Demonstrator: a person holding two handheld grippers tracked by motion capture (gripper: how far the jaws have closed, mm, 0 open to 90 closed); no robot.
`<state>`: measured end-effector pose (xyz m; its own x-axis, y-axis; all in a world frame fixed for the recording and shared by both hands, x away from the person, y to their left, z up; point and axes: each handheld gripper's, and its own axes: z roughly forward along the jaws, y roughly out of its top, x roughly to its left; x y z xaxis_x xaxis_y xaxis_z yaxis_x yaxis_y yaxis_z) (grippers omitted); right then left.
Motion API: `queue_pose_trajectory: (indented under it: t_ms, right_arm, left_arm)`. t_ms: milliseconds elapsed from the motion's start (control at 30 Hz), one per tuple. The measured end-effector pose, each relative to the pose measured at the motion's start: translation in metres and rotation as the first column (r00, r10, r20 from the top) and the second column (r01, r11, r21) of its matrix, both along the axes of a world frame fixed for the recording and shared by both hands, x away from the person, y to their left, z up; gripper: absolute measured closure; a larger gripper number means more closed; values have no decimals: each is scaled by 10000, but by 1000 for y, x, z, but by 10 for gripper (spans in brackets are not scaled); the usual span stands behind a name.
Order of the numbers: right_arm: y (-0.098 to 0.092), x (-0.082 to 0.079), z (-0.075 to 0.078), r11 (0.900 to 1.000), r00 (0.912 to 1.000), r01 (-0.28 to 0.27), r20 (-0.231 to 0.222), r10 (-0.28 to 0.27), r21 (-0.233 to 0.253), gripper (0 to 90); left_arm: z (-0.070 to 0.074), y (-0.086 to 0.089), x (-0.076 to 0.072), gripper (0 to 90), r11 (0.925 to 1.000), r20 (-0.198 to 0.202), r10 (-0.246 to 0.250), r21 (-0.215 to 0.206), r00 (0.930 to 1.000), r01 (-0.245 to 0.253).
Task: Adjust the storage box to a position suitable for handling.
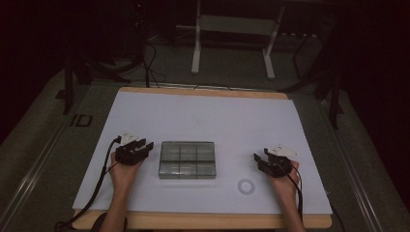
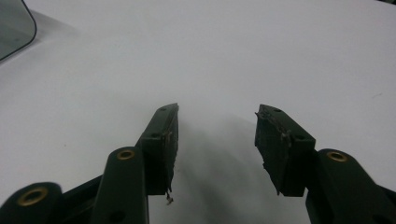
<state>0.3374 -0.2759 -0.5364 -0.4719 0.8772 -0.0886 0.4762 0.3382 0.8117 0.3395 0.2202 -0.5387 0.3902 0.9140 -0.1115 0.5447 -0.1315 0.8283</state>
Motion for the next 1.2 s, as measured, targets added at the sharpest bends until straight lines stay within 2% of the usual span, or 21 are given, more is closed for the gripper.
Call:
queue_pose_trajectory:
  t_ms: [267, 467, 633, 933, 1033, 1200]
  right_arm:
    - [1, -2, 0, 9999, 9999, -17, 150, 18, -108, 485]
    - [3, -4, 1, 9997, 9998, -61, 199, 66, -229, 485]
    - [5, -6, 1, 9995, 9998, -196, 69, 198, -241, 508]
    - [7, -9, 5, 9997, 9998, -202, -13, 202, -169, 486]
    - [7, -11, 7, 9993, 9997, -226, 39, 227, -308, 486]
    - [8, -12, 9, 9989, 9997, -235, 81, 238, -396, 482]
  left_arm:
    - [1, 0, -3, 603, 10000, -128, -46, 81, 9999, 47]
    - [2, 3, -5, 622, 9999, -184, 9, -102, 9998, -11]
    - [2, 3, -7, 688, 9996, -238, -132, -252, 9996, 126]
    - [4, -5, -11, 818, 9985, -397, -531, 68, 9978, 534]
    - [4, -9, -14, 873, 9970, -433, -744, 158, 9963, 751]
    - [5, -16, -15, 899, 9931, -495, -1138, 212, 9923, 1150]
